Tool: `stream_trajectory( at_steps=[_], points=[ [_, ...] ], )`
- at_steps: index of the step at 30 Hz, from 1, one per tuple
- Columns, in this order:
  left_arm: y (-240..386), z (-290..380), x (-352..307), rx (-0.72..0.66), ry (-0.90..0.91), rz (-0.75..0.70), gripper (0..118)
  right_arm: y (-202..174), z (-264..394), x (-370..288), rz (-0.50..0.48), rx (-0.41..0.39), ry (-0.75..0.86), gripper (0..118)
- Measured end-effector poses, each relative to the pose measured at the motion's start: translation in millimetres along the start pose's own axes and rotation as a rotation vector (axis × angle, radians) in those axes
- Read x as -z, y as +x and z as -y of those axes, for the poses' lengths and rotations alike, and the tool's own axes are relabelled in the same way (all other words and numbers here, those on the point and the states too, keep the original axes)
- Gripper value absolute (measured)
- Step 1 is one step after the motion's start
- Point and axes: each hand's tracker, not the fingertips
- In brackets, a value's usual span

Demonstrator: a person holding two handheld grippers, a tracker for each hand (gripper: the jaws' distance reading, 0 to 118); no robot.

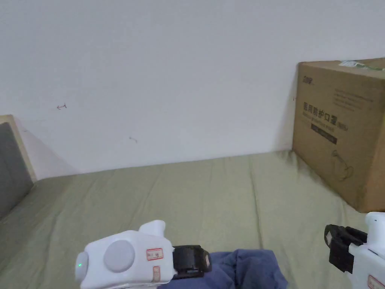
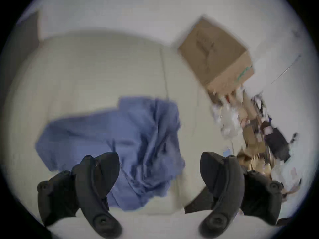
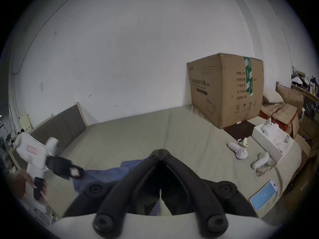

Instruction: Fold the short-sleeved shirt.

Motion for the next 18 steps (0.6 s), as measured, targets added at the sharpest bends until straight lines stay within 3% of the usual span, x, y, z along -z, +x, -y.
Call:
stream_trajectory(
  at_steps=[2, 3, 4, 6, 9, 12, 18],
  points=[
    [-1, 19, -49, 0.078, 0.315, -0.102, 95, -7, -3, -5, -0.017, -0.013, 0.060, 0],
    [-2, 29, -65, 0.111, 0.422, -0.143, 87, -11, -3, -6, -0.017, -0.021, 0.086, 0],
    [-2, 43, -82, 0.128, 0.516, -0.195, 72, -15, -3, -8, -0.013, -0.034, 0.114, 0],
    [-6, 63, -100, 0.167, 0.617, -0.247, 4, -23, -1, -11, -0.008, -0.038, 0.155, 0],
    [-7, 82, -110, 0.158, 0.677, -0.416, 0, -33, 5, -14, -0.025, -0.031, 0.225, 0],
    [-16, 93, -114, 0.062, 0.680, -0.391, 0, -44, 8, -9, 0.008, -0.057, 0.220, 0],
    [-26, 81, -120, 0.101, 0.648, -0.479, 0, -50, 8, -1, -0.047, -0.057, 0.177, 0]
  ],
)
